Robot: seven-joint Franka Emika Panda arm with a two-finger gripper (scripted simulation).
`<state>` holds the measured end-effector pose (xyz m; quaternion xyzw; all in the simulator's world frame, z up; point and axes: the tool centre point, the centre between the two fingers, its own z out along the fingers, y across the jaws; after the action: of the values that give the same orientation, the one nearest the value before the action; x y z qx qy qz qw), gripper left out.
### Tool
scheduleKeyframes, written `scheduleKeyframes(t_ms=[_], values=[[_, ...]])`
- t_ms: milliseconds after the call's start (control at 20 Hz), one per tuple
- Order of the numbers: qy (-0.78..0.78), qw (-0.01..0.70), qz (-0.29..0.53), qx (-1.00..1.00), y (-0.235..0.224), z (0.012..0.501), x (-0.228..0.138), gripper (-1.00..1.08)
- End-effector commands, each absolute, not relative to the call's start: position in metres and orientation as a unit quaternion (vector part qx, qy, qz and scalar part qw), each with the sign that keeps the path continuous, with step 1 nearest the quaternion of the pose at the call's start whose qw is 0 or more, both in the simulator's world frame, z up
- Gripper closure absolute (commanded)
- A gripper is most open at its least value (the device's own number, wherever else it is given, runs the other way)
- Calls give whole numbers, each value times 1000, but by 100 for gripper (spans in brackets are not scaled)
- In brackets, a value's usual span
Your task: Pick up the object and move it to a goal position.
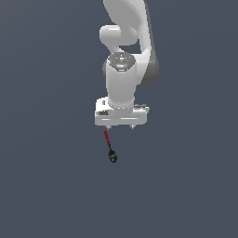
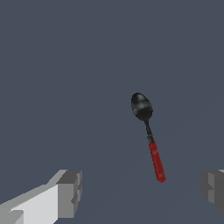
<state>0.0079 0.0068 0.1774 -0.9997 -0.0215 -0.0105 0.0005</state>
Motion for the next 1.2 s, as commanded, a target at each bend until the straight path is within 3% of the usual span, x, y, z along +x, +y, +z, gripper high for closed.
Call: scheduleKeyframes(t_ms=[0,550,1150], values=[[-21,0,-11,-1000,7,177,8,-92],[-38,-15,-26,-999,8,197,14,-92],[-49,-14,-23,-998,3,187,15,-92]])
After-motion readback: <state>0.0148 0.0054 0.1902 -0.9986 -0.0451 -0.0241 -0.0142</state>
